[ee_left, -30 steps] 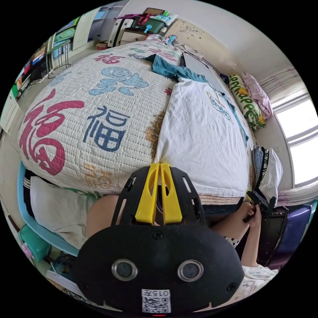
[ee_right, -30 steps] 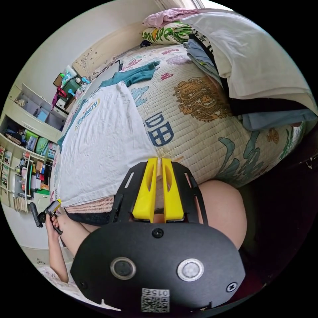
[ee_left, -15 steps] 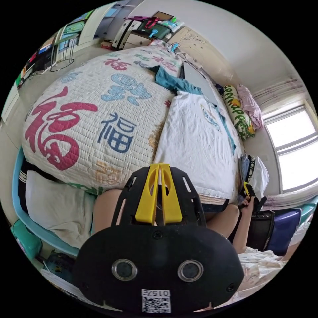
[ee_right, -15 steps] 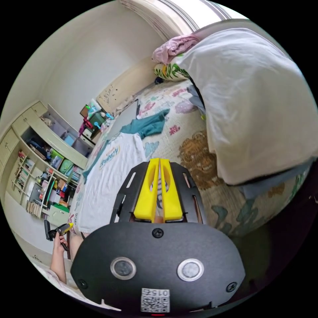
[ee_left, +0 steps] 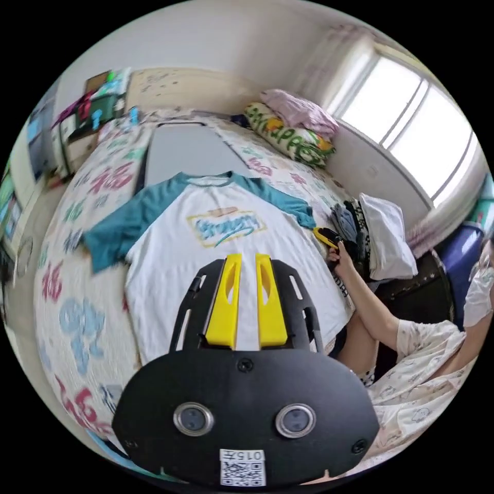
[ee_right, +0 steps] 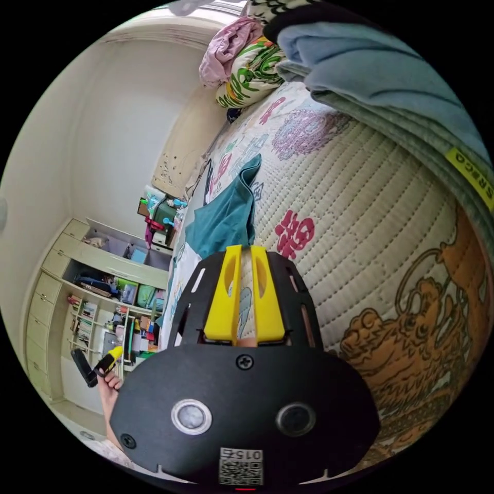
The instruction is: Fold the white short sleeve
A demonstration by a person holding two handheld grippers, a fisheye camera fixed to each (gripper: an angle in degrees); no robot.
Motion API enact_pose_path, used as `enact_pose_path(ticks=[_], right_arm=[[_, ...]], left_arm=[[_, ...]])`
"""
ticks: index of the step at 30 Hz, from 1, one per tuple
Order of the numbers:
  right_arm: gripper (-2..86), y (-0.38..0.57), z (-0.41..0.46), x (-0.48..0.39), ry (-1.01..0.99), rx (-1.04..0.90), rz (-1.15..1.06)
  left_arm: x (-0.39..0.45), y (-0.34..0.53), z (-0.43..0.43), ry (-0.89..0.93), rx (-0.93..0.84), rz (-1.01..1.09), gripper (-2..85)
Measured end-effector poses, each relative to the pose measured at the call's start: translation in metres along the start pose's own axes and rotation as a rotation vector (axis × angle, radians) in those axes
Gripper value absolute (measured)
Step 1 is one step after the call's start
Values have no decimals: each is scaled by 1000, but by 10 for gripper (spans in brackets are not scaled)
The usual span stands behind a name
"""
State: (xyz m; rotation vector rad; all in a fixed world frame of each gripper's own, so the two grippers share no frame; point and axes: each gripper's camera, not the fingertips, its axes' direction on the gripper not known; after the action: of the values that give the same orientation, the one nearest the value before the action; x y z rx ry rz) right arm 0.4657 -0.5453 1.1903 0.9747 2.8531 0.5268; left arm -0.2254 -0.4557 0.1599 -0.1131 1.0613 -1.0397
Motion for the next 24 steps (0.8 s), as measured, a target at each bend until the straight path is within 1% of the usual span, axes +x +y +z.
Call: enact_pose_path(ticks=[1,2,3,5,6,7,9,10,11,12,13,16,18,21,24], right_arm=[[19,-7,-7,-5,-14,-4,-7],[15,-10,-9,-9,-14,-7,-13],[9,-16,-14,-16,-5,-16,-21],[2,-24,-22,-23,1,-20,-17],[-1,-28,-29,-23,-19,-14,-10],[-4,-31,-35,-20,-52,-6,-3],[-6,-36,-43,-17,-89,-3,10],[-7,-40,-47,-20,-90,-2,7],[-7,-41,-49,-22,-85,-1,4],[-8,-42,-52,-27,-76,4,-5],[-8,-43,-56,-29,-76,11,-11],[-9,-46,-63,-29,-96,17,-8],[-9,-48,-66,-28,-106,18,-8],[-9,-49,-67,-26,-116,15,-9],[-9,-46,-67,-23,-118,12,-13]], left_arm=[[16,-17,17,0,1,53,64],[48,-51,52,7,7,149,71],[65,-67,71,17,7,189,74],[128,-131,150,79,-19,322,74],[158,-160,190,104,-35,353,71],[173,-173,210,118,-47,371,70],[230,-218,288,131,-104,415,63],[242,-227,306,126,-107,421,61],[260,-243,342,108,-109,396,57],[273,-256,376,117,-108,356,55],[278,-262,392,132,-114,344,55],[290,-286,472,195,-197,225,70],[299,-294,518,178,-247,175,90],[309,-295,555,95,-296,185,85],[310,-287,573,49,-255,183,33]])
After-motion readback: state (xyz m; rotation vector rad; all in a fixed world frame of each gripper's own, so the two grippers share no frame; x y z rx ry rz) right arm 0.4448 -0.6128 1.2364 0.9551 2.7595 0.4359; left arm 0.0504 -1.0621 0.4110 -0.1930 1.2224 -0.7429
